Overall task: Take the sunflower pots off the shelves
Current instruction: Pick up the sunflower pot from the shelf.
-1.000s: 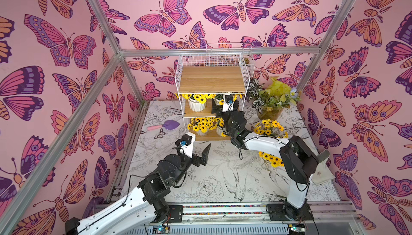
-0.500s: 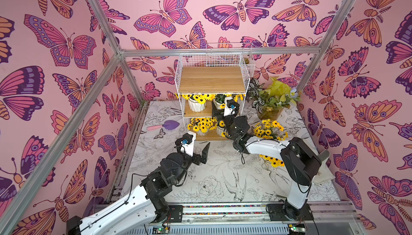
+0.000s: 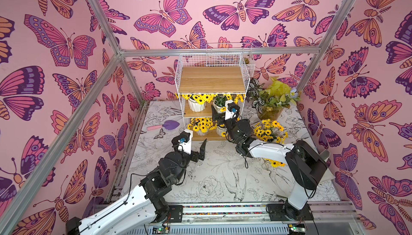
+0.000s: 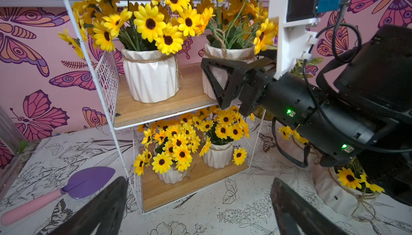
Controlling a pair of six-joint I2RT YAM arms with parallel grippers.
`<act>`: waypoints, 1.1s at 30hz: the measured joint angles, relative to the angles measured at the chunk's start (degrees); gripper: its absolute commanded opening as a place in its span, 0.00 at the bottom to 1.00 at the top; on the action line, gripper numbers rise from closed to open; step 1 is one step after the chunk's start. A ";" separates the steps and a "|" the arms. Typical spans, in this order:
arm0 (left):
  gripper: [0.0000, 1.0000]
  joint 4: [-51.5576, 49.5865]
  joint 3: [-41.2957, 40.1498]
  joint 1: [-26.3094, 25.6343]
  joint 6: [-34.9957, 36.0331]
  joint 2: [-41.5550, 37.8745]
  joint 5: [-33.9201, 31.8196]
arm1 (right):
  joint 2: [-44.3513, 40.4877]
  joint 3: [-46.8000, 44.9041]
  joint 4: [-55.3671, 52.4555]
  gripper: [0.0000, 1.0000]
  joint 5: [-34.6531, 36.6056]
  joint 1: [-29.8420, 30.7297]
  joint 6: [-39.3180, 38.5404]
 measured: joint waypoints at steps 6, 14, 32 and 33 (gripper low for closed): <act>1.00 -0.07 0.61 0.17 0.31 -0.09 -0.96 | -3.15 -2.89 -1.18 0.57 -1.97 0.70 0.72; 1.00 -0.20 1.92 0.26 0.68 -0.83 -2.12 | -6.99 -5.42 -4.31 0.56 -4.94 1.70 0.83; 1.00 -5.40 5.57 0.26 0.83 -6.36 -6.95 | -10.29 -9.18 -13.00 0.56 -11.76 6.60 0.57; 1.00 -6.03 5.86 0.26 0.79 -6.56 -7.52 | -10.29 -9.18 -13.70 0.56 -12.09 6.93 0.57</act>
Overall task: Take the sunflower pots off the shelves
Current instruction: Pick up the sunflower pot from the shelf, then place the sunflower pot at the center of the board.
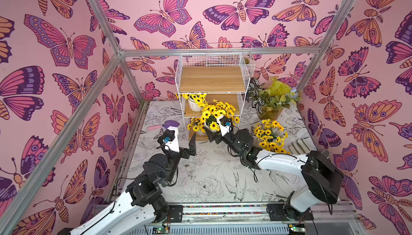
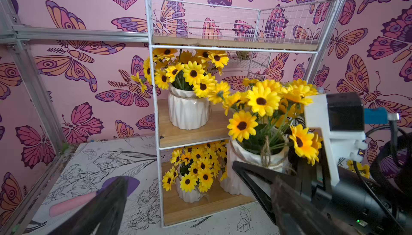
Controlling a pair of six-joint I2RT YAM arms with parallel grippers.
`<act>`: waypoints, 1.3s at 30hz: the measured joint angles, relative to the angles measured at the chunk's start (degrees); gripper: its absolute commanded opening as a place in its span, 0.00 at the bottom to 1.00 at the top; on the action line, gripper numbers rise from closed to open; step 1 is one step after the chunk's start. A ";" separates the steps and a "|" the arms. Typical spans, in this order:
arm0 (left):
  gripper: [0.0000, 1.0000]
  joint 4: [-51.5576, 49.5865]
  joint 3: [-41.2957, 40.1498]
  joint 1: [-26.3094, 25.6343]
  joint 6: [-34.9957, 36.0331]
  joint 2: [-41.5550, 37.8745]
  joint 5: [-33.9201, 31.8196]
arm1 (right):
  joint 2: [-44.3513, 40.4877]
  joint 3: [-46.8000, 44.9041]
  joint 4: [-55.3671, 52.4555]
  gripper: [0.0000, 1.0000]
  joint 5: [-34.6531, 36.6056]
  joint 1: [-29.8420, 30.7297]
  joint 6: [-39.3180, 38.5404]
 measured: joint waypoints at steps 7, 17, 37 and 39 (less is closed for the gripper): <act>1.00 -3.45 0.17 0.00 -0.87 -2.75 -2.69 | 0.20 0.00 -0.76 0.56 -1.88 1.81 0.26; 1.00 -8.55 0.35 0.00 -2.78 -5.86 -5.46 | 9.22 1.38 1.31 0.56 -2.84 5.81 2.32; 1.00 -23.30 3.06 0.00 -10.62 -11.69 -9.60 | 30.67 18.84 4.57 0.58 -5.49 9.01 9.40; 1.00 -24.61 3.06 0.00 -11.56 -12.79 -9.68 | 32.89 21.22 4.20 0.58 -6.01 9.01 9.77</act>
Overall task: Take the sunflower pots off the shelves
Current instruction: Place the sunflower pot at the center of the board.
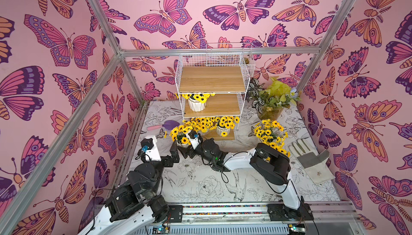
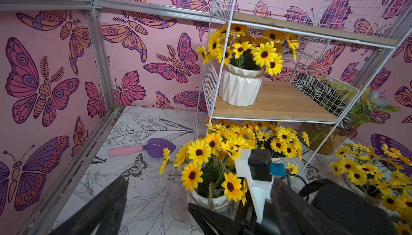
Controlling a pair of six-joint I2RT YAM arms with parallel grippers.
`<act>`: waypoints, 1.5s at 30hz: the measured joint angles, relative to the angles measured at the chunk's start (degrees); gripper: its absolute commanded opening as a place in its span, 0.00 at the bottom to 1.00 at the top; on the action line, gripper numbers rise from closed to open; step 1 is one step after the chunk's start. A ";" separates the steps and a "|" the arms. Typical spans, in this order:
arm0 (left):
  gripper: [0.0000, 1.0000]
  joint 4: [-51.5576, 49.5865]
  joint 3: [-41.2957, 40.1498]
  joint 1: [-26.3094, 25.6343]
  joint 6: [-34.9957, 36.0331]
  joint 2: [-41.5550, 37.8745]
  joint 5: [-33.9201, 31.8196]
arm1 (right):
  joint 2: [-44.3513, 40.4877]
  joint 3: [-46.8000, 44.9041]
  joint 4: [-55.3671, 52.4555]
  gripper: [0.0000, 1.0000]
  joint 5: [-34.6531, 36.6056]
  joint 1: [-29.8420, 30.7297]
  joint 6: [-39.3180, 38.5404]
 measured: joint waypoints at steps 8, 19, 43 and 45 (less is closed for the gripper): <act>1.00 -2.05 -0.87 0.00 -1.77 -3.02 -0.04 | 9.27 9.92 -1.22 0.59 -2.19 0.00 2.08; 1.00 -2.99 -2.97 0.00 -2.86 -3.15 0.11 | 21.64 24.33 -5.66 0.60 -5.70 -0.35 4.20; 1.00 -3.80 -5.55 0.02 -6.27 -6.43 0.09 | 31.76 40.04 -7.32 0.85 -7.39 -1.42 7.80; 1.00 -3.82 -5.55 0.02 -6.29 -6.21 0.09 | 31.76 40.02 -7.37 0.87 -6.64 -1.18 8.04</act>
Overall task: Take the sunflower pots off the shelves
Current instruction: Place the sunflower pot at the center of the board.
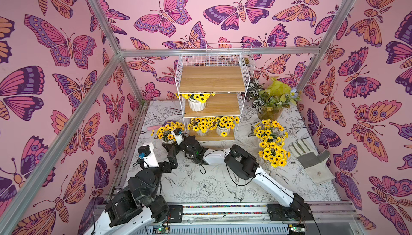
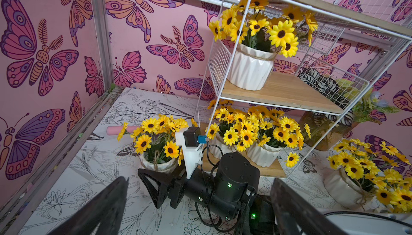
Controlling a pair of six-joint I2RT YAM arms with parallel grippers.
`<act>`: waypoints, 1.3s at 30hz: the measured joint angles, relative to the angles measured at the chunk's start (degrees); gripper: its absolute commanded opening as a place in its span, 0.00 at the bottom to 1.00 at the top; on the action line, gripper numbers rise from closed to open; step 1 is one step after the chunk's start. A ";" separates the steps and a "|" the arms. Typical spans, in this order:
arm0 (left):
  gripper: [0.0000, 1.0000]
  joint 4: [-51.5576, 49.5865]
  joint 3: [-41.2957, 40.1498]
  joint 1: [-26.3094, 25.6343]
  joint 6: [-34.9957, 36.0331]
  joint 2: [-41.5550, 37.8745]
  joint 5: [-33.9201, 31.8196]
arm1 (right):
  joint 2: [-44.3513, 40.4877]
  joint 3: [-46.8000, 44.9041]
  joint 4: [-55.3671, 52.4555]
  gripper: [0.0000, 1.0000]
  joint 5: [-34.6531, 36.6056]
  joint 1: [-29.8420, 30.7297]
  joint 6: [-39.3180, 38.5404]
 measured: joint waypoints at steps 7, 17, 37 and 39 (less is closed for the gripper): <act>1.00 0.00 0.00 0.00 0.04 -0.13 0.04 | -0.59 -3.32 1.25 0.99 2.47 1.07 -0.92; 1.00 -0.28 0.00 0.00 1.44 -1.33 0.02 | -1.53 -5.84 2.60 0.99 3.13 1.51 -3.04; 1.00 -0.79 0.00 0.00 2.69 -4.02 0.04 | -6.54 -11.67 -2.34 0.99 4.79 2.03 -5.31; 1.00 -0.79 0.00 0.00 2.67 -4.02 0.04 | -6.64 -11.87 -2.56 0.99 4.76 2.03 -5.84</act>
